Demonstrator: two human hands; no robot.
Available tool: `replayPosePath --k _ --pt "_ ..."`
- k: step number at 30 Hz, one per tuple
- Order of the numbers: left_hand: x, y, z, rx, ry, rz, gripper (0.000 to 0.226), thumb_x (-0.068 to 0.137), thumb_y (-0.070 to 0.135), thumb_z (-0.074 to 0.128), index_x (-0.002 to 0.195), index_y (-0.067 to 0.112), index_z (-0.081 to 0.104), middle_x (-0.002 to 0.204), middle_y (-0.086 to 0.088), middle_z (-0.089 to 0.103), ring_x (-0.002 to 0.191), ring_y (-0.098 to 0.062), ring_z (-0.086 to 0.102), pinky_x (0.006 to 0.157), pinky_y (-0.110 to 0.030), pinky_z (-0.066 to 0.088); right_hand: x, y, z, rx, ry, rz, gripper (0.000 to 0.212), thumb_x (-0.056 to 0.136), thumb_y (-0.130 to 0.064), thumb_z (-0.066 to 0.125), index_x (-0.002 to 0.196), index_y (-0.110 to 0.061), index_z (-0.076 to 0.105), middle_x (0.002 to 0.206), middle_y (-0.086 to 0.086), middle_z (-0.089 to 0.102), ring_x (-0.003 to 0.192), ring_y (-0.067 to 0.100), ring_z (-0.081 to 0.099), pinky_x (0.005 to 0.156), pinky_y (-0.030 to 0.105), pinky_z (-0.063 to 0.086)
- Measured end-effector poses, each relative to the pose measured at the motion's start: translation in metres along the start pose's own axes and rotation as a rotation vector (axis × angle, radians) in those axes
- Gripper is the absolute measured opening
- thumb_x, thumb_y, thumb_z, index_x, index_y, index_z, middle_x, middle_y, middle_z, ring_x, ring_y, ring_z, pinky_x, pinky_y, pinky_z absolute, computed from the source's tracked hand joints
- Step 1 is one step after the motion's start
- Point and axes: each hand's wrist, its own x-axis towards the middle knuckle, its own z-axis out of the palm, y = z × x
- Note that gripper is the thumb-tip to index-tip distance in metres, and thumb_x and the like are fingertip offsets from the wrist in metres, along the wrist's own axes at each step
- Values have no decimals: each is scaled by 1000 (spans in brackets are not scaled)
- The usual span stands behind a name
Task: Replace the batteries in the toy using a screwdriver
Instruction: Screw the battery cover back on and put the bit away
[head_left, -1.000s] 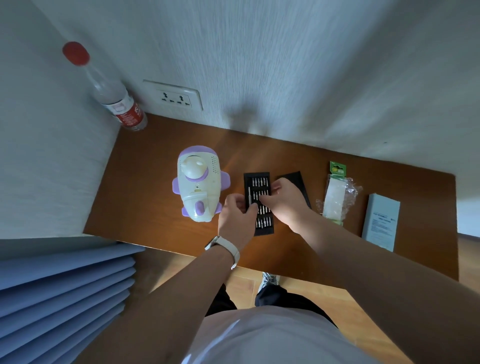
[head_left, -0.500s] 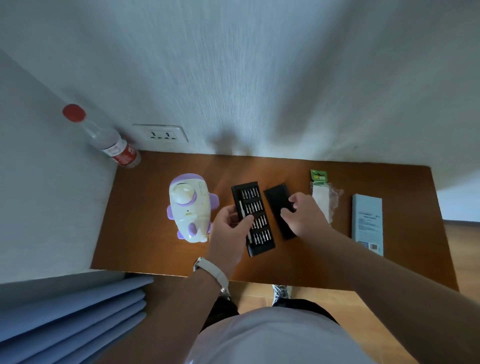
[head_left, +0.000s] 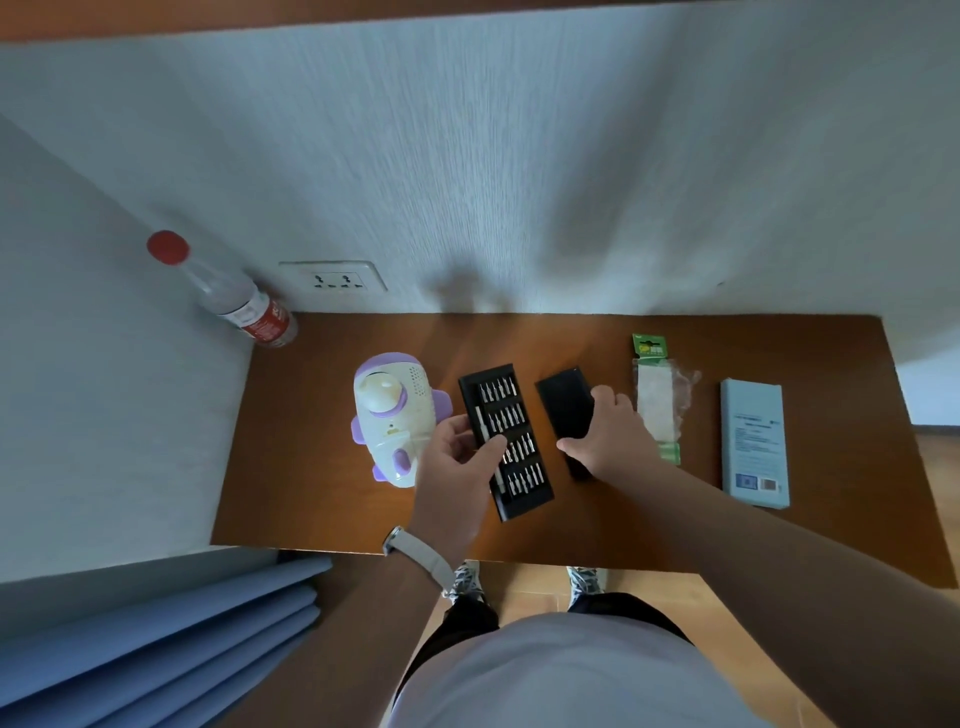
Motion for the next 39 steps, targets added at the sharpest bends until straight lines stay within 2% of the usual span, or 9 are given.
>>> replayPosePath --k 2,4,9,15,20,24,28,32,39 --pt "-1 1 -1 -2 3 -3 21 95 15 67 114 16 59 102 -1 73 86 -9 75 62 -21 58 -2 5 -1 180 -65 -6 61 88 -24 69 136 -17 33 101 5 61 83 22 65 65 34 55" --pt "-4 3 -2 -10 2 -3 19 95 15 67 112 17 59 102 -1 74 88 -11 75 63 -22 58 -6 9 -3 314 -108 -21 47 91 -18 64 131 -18 40 92 1 63 76 19 65 62 35 57" --pt "-8 14 1 -15 -4 15 16 95 10 66 107 17 59 99 -5 73 79 -8 75 58 -19 57 -27 6 -19 774 -143 26 39 95 -6 53 122 -33 50 104 -8 64 91 15 63 68 29 54" --pt "-12 33 11 -62 -19 42 18 93 5 65 108 13 61 98 -9 75 79 -14 76 57 -23 58 -50 9 -47 1145 -287 135 56 88 -3 48 134 -35 49 120 13 61 110 37 59 95 54 51" --pt "-17 49 25 -74 -26 60 18 93 6 65 110 12 60 96 -8 75 77 -14 76 54 -20 56 -68 21 -75 1512 -400 32 57 87 7 39 132 -26 53 126 23 64 121 40 58 102 57 46" --pt "-17 55 37 -55 -41 68 18 94 8 65 110 13 60 92 -3 76 77 -12 76 53 -20 56 -75 30 -91 1642 -432 -24 52 91 3 41 133 -27 50 129 23 62 121 39 59 107 58 42" --pt "-20 58 49 -37 -47 71 21 94 10 65 114 13 59 90 -2 77 80 -15 76 58 -24 58 -79 35 -103 1733 -445 51 44 94 -23 54 137 -16 46 128 24 62 118 38 62 106 58 43" --pt "-22 63 61 -31 -25 85 21 94 10 65 114 13 59 96 -6 76 81 -17 76 60 -26 58 -83 40 -116 1712 -419 67 48 101 -45 44 132 -10 55 126 26 63 114 37 63 105 57 44" --pt "-28 70 79 -44 -29 105 19 95 11 64 113 14 60 97 -8 77 84 -22 76 60 -27 58 -87 59 -131 1648 -399 7 48 99 -43 46 131 -9 57 118 22 66 101 33 63 88 47 50"
